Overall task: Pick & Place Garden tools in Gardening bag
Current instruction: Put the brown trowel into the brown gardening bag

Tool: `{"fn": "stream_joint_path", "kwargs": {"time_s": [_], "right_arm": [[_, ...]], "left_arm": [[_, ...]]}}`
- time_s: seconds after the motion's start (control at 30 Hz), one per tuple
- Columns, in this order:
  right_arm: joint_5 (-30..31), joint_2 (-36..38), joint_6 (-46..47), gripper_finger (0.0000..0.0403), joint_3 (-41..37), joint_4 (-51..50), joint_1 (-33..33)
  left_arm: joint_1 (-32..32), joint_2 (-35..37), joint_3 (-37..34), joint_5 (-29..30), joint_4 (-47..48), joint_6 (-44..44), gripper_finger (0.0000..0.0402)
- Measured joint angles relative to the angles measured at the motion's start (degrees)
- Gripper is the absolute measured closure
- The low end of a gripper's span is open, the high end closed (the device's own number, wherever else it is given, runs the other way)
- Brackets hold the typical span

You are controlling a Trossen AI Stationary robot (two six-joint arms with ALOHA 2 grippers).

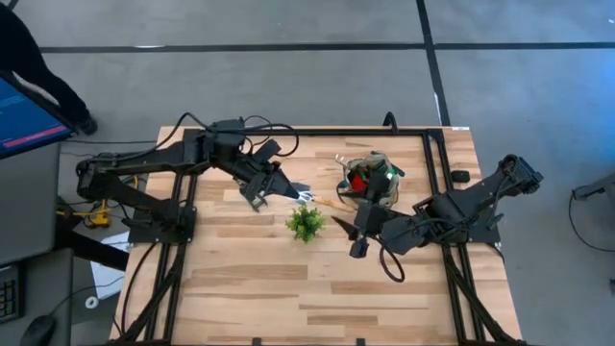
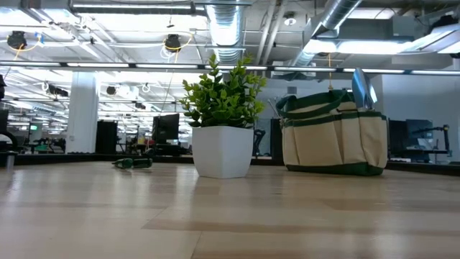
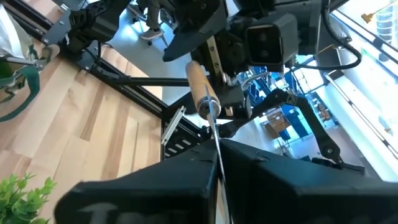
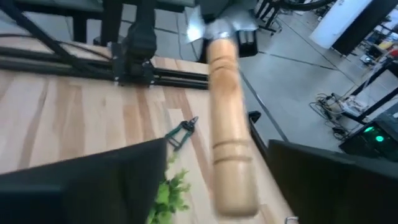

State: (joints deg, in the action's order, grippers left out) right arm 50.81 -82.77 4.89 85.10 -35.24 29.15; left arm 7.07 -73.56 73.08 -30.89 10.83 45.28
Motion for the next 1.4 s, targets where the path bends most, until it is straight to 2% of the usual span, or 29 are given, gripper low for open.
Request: {"fn": "stream_joint_path", "kwargs": {"time_s": [0.1, 0.17, 0.33, 0.43, 0.57, 0.7, 0.87, 0.9, 1.07, 1.23, 1.4], "right_arm": [[-0.03, 0.65, 0.73, 0.0096, -0.07, -1.77, 1.65], [-0.03, 1.68, 3.35, 0.0077, -0.07, -3.22, 2.94], [-0.02, 5.97, 16.75, 0.0075, -0.04, -11.57, 6.94], [-0.04, 8.14, 26.32, 0.0100, -0.04, -17.46, 9.07], [-0.16, 9.88, 34.87, 0.0157, -0.02, -21.98, 10.94], [-0.93, 10.19, 37.60, 0.0241, -0.02, -23.45, 11.71], [-5.13, 10.15, 37.87, 0.0373, -0.02, -25.91, 11.60], [-6.03, 10.02, 38.15, 0.0387, -0.02, -26.56, 11.39], [-7.69, 9.53, 45.48, 0.0383, -0.02, -31.36, 10.69], [-9.16, 9.15, 50.25, 0.0400, 0.01, -36.06, 10.51], [-9.14, 9.21, 52.08, 0.0399, 0.02, -36.98, 10.51]], "left_arm": [[0.00, 0.00, 0.00, 0.00, 0.10, 0.00, 0.0401], [0.01, 0.00, 0.00, -0.01, 0.11, 0.01, 0.0401], [0.11, 0.00, 0.00, -0.01, 0.13, -1.35, 0.0401], [0.13, 0.00, 0.00, 0.14, 0.18, -3.17, 0.0401], [0.76, 0.00, 0.00, 2.41, 0.27, -6.06, 0.0401], [2.26, 0.00, 0.00, 3.78, 0.28, -7.84, 0.0401], [3.92, 0.00, 0.00, 4.39, 0.29, -9.45, 0.0401], [4.10, 0.00, 0.00, 4.43, 0.30, -9.98, 0.0401], [3.93, -1.94, 0.09, 4.71, 0.32, -10.54, 0.0401], [1.30, -7.01, 0.15, 4.48, 0.71, -12.38, 0.0401], [0.63, -12.56, 4.81, 4.78, 8.69, -17.73, 0.0401]]}}
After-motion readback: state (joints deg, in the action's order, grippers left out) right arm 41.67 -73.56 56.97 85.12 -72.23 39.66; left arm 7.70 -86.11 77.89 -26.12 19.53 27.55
